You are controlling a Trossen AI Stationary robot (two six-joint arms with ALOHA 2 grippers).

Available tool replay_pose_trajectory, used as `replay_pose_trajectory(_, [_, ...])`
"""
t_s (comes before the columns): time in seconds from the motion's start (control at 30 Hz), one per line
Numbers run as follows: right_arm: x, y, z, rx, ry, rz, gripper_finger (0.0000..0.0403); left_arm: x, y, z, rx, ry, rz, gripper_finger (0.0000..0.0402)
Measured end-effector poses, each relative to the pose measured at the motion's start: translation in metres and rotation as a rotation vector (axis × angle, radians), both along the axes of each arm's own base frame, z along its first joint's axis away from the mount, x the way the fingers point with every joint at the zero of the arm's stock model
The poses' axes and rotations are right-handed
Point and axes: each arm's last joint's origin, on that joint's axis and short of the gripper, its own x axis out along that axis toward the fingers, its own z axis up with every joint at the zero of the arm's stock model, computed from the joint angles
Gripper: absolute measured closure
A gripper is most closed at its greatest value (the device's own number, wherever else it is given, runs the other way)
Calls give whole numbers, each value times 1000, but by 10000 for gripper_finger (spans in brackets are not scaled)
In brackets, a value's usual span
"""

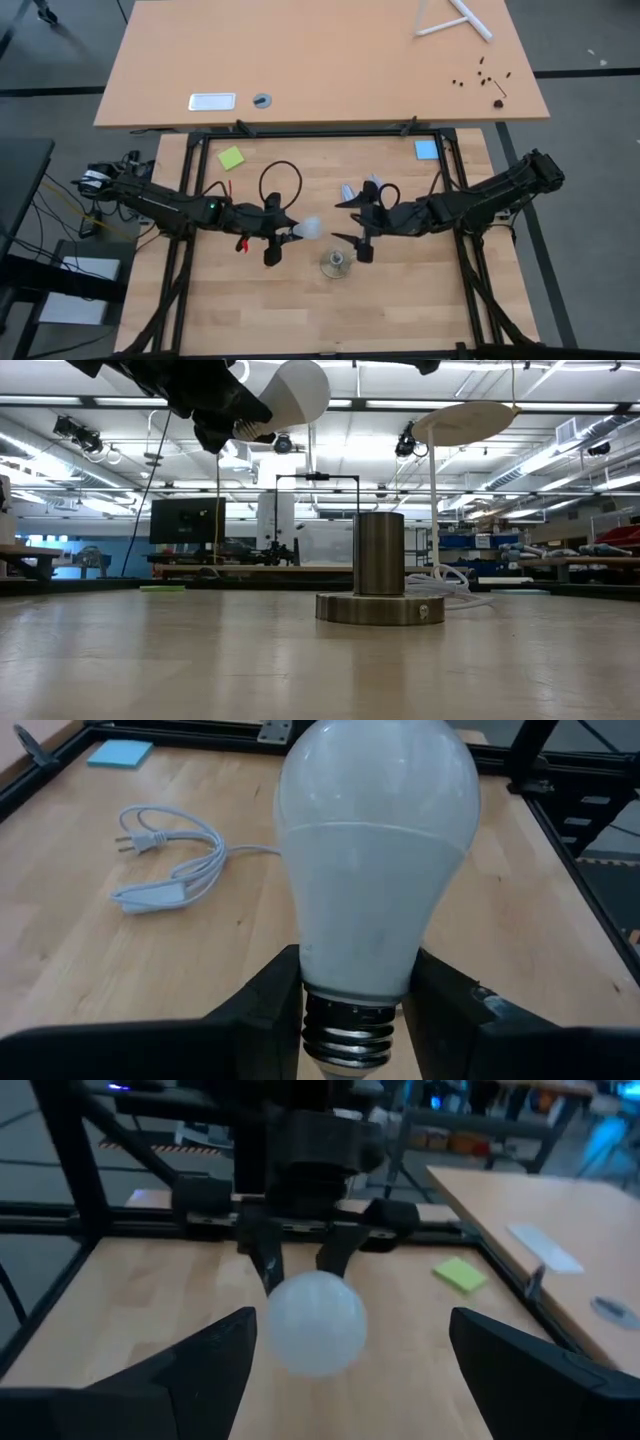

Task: Screw lightbulb
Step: Insert the lightbulb into the lamp

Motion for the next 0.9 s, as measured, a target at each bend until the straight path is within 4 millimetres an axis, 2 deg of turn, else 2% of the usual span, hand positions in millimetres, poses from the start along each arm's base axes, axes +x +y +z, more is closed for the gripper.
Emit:
replay_pose_trajectory(0.13, [1, -6, 1, 25, 24, -28, 52, 1, 1, 1, -2, -16, 2, 266])
replay_pose_trajectory(0.3, [3, -10, 1, 71, 42, 44, 50, 2, 0, 4, -12, -45, -5, 266])
replay_pose_trajectory(0.53, [3, -10, 1, 38, 42, 70, 55, 4, -1, 9, -29, -97, -5, 266])
replay_pose_trajectory(0.9, [1, -10, -4, 161, 91, 45, 49, 8, -1, 1, -27, -69, -16, 266])
